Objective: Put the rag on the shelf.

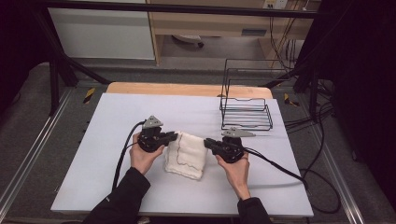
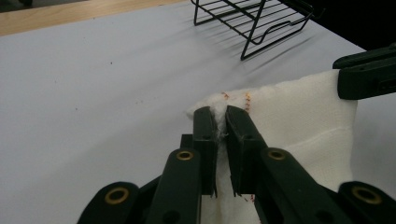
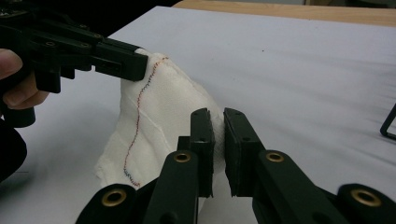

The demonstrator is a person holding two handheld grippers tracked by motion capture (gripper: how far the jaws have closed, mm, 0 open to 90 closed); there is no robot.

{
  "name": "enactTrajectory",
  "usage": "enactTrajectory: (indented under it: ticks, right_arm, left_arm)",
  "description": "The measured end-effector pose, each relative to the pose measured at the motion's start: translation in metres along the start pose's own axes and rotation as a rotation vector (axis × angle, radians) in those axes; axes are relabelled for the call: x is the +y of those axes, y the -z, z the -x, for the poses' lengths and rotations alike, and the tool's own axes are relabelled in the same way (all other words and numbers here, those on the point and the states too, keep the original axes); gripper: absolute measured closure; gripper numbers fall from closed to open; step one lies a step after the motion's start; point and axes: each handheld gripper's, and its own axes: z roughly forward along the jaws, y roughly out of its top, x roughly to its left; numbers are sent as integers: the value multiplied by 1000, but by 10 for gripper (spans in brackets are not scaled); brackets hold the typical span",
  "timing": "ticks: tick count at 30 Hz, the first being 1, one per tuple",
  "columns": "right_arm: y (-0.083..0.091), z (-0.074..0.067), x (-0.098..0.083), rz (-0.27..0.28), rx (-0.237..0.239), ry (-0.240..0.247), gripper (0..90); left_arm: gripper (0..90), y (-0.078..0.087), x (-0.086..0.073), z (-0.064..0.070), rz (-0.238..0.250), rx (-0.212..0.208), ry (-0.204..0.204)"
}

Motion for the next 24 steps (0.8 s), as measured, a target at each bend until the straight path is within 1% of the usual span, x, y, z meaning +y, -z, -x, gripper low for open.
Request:
enactTrajectory:
  ticks: [2,8,12,14,24]
  right_arm:
    - [2,-2,2,5,0,16,829]
    - [9,-7,10,29,8,41,830]
    - [15,-11,15,41,-1,68,831]
    - [18,-12,17,53,-1,72,831]
    - [34,-18,31,110,-22,125,832]
  left_arm:
    - [825,4,0,1,14,0,-1]
    - [825,15,2,6,55,-4,-2]
    - [826,22,4,10,83,-6,-6]
    - [826,25,6,13,98,-1,-9]
    - [827,38,15,25,169,-1,-28]
